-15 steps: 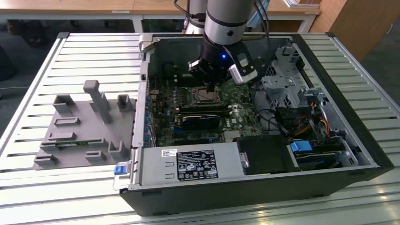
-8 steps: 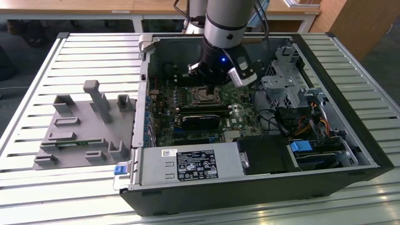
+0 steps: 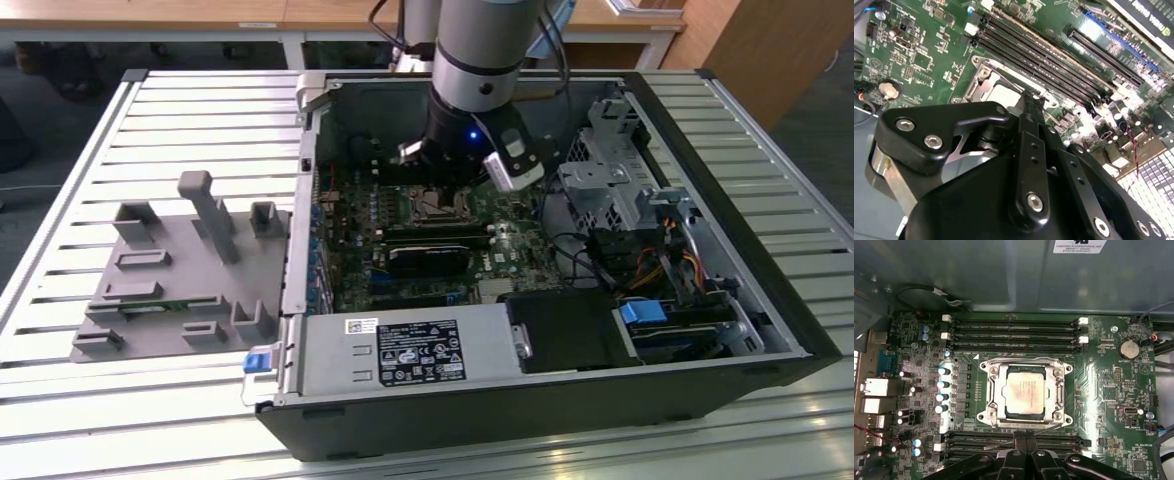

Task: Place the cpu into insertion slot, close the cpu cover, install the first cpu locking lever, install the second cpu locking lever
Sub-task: 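Install the second cpu locking lever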

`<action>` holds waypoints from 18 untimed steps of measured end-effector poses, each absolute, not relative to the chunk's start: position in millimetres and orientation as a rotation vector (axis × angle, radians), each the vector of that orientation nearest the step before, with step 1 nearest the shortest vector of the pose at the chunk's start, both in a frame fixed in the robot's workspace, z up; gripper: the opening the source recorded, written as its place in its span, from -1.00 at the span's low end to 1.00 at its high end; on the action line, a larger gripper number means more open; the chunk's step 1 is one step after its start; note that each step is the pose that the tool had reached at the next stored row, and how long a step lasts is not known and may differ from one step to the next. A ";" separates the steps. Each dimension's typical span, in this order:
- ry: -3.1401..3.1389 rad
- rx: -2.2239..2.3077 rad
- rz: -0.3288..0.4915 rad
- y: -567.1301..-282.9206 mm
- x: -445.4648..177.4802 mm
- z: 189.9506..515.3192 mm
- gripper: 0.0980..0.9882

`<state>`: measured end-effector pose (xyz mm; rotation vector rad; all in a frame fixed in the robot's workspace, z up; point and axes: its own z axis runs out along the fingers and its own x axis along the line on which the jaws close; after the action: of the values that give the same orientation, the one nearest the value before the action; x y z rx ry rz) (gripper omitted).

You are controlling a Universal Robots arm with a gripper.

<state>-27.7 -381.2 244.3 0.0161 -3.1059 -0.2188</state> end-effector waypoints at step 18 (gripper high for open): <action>-3.105 0.018 -0.224 -381.5 -43.6 228.5 -0.99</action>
<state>-43.6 -381.5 228.5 0.0182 -3.1054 -0.2241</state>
